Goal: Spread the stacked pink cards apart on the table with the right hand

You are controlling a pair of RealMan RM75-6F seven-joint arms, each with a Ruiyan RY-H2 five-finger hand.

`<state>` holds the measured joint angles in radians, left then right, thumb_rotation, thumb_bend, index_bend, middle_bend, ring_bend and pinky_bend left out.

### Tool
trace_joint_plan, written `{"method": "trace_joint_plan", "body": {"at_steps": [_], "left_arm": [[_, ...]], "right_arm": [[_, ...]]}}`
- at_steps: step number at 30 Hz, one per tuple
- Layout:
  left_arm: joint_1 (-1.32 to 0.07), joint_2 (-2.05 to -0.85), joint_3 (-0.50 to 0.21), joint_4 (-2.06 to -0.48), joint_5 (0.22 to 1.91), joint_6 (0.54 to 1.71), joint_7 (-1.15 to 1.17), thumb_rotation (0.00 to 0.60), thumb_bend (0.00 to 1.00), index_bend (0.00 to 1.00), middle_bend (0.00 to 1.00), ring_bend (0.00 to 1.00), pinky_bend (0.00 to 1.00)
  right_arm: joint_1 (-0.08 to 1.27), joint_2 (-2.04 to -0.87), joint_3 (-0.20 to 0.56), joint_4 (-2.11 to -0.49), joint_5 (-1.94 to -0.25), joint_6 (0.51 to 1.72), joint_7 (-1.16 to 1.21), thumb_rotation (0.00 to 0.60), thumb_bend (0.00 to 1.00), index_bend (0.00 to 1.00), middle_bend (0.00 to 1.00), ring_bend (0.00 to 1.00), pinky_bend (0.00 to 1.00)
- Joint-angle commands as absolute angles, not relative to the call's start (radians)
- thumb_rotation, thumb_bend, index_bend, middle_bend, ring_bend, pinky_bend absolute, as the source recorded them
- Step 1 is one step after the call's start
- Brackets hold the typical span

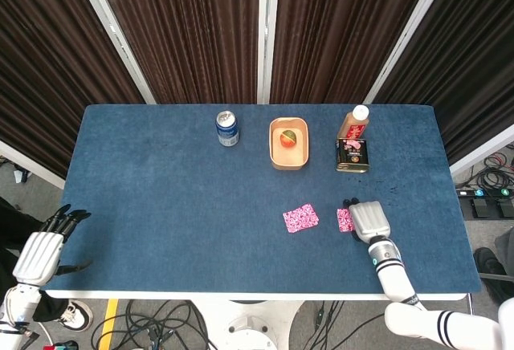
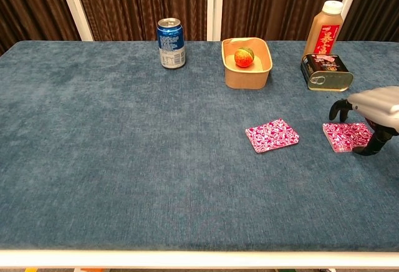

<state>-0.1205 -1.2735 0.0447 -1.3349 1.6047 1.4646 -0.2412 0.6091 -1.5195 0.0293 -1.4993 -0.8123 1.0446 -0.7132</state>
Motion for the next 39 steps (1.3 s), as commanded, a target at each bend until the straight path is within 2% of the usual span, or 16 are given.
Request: {"method": "trace_joint_plan", "body": {"at_steps": [1, 39], "left_arm": [[-0.12, -1.273, 0.046, -1.335, 1.606, 1.465, -0.243, 0.6, 0.01, 0.18, 0.16, 0.02, 0.19], [-0.122, -1.269, 0.047, -1.337, 1.605, 1.461, -0.248, 0.6, 0.01, 0.18, 0.16, 0.02, 0.18]], "right_arm": [[0.61, -1.521, 0.028, -1.5, -0.81, 1.042, -0.717, 0.6, 0.18, 0.25, 0.26, 0.7, 0.78], [0.595, -1.546, 0.03, -1.48, -0.83, 1.054, -0.724, 0.6, 0.21, 0.32, 0.31, 0.71, 0.78]]}}
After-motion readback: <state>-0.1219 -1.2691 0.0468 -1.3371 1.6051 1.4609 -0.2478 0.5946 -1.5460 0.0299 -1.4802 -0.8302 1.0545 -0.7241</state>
